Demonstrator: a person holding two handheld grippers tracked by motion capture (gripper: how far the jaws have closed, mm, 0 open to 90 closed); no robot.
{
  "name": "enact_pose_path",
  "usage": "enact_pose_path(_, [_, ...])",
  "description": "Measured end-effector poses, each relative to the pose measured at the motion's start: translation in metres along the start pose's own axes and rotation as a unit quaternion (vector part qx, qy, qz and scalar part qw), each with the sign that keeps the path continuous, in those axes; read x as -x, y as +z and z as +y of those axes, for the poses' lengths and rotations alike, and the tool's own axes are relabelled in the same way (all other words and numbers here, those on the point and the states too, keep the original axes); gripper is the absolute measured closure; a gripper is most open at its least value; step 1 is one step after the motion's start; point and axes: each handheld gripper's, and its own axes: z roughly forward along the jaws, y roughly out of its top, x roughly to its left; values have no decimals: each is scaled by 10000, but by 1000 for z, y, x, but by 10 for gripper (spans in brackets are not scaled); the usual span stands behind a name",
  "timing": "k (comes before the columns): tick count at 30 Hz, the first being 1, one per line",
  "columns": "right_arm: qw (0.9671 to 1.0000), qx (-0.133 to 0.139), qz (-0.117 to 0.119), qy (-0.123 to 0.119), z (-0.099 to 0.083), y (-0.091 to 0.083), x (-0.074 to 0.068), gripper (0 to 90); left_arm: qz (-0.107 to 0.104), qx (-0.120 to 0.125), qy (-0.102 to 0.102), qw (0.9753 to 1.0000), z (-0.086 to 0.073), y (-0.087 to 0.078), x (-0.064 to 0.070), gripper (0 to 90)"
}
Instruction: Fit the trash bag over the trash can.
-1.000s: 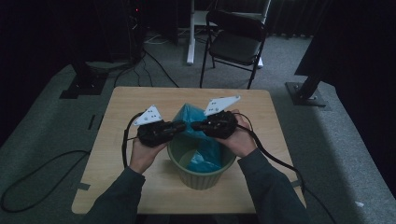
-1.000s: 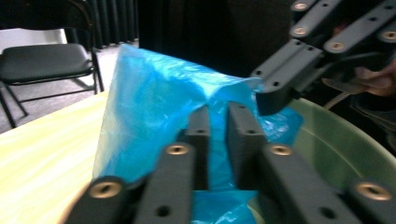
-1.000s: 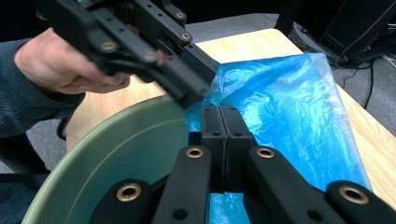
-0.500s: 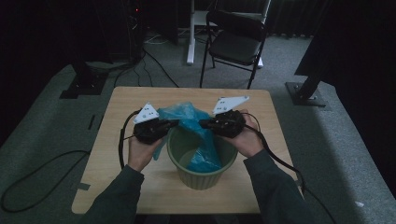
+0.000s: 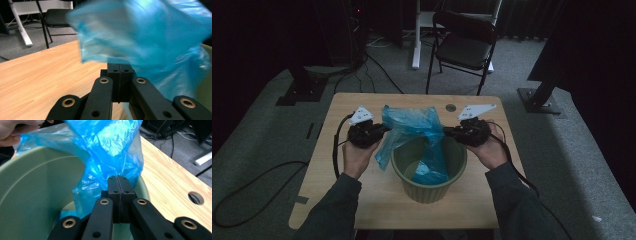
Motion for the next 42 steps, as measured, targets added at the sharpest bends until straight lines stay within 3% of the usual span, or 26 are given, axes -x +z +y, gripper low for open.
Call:
enact_pose_path(4, [9999, 12, 9, 135, -7, -3, 8, 900, -4, 18, -133, 9999, -2, -1, -6, 900])
enact_pose_path(13, [9999, 70, 66, 138, -3, -1, 6, 900, -127, 80, -19, 9999, -2, -6, -1, 900])
enact_pose_path(19, [9999, 69, 103, 110, 0, 2, 4, 900, -266, 165, 53, 9995, -1, -13, -1, 782])
enact_pose_path(28, [9997, 155, 193, 72, 10, 5, -1, 900, -484, 192, 207, 9984, 3, -15, 6, 713])
enact_pose_path(36, [9996, 164, 245, 1, 18, 10, -5, 900, -891, 212, 387, 9950, 6, -14, 14, 608])
enact_pose_path(37, [9995, 175, 250, 0, 18, 10, -6, 900, -1127, 247, 406, 9925, 6, -14, 15, 608])
enact_pose_path(39, [9995, 174, 262, 0, 19, 12, -7, 900, -1294, 238, 451, 9903, 7, -14, 17, 570])
enact_pose_path(42, [9995, 165, 264, 6, 19, 12, -7, 900, -1361, 181, 488, 9893, 7, -12, 19, 538])
